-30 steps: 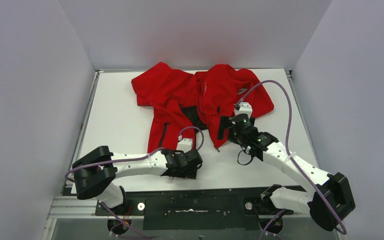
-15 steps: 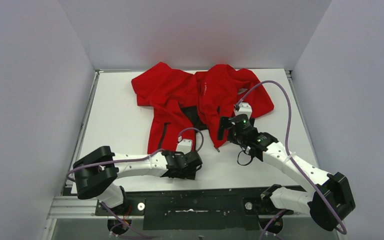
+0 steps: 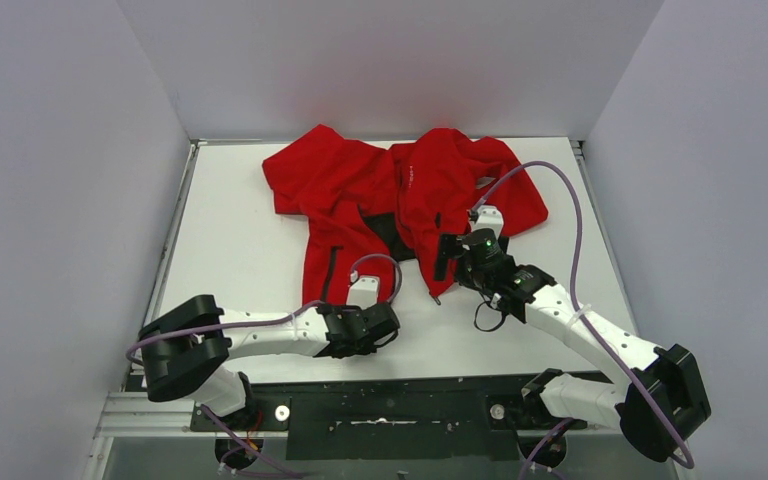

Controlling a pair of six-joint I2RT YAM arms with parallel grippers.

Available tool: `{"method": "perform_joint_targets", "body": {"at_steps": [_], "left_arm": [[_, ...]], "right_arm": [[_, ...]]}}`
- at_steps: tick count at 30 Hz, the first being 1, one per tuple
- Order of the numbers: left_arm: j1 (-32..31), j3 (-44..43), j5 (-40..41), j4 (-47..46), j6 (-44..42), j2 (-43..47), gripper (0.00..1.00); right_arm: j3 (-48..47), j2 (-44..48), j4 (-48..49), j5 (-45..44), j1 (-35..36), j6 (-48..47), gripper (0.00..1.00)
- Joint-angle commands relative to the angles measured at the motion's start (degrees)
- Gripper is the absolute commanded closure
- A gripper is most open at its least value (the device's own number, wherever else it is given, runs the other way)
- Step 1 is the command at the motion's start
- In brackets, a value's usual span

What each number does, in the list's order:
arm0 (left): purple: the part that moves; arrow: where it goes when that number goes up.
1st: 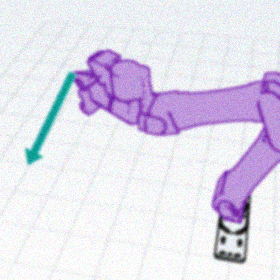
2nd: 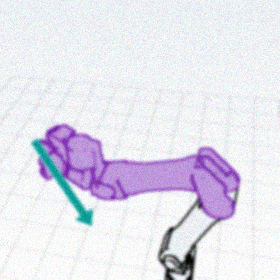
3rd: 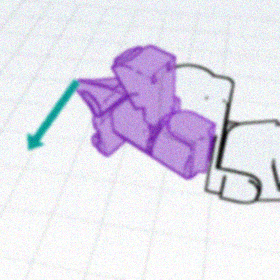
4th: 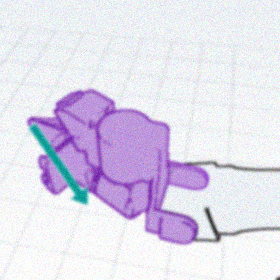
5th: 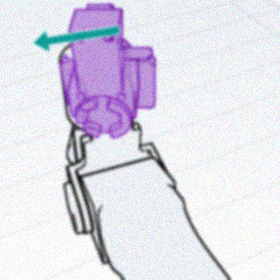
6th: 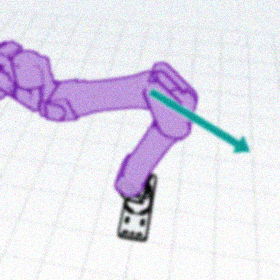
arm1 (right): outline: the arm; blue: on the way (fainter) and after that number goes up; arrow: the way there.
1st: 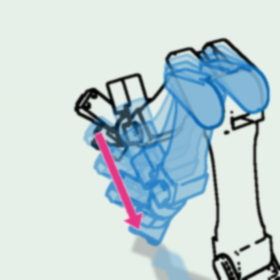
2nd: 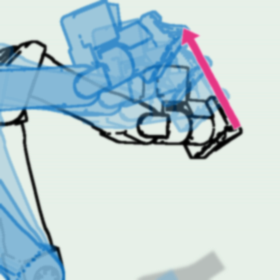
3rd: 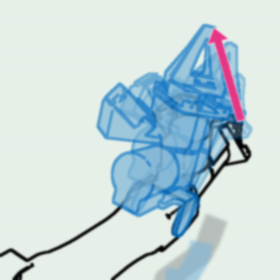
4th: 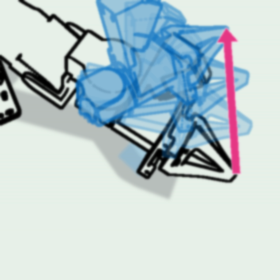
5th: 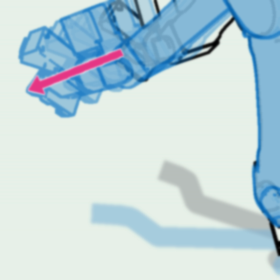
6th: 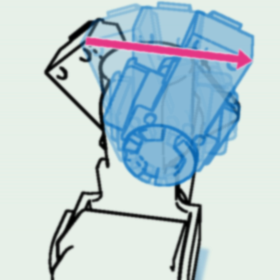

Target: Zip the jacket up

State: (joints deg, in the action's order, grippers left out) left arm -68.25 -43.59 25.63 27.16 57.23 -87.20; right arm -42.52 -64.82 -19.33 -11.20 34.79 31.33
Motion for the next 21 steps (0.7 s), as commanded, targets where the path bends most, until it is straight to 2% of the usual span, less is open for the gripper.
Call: {"method": "perform_joint_targets", "body": {"at_steps": [1, 11, 21], "left_arm": [[-0.1, 3.7, -7.3, -3.0, 2.3, -4.8, 1.0], [-0.1, 3.7, -5.7, -2.1, 2.1, -1.7, 1.0], [0.8, 9.3, -1.5, -8.6, 2.8, 12.9, 1.0]], "right_arm": [[-0.5, 0.4, 2.4, -1.1, 0.7, 0.5, 0.0], [-0.6, 0.2, 2.0, -0.7, 0.9, 0.8, 0.0], [-0.9, -0.7, 1.0, 2.5, 0.5, -1.9, 0.0]]}}
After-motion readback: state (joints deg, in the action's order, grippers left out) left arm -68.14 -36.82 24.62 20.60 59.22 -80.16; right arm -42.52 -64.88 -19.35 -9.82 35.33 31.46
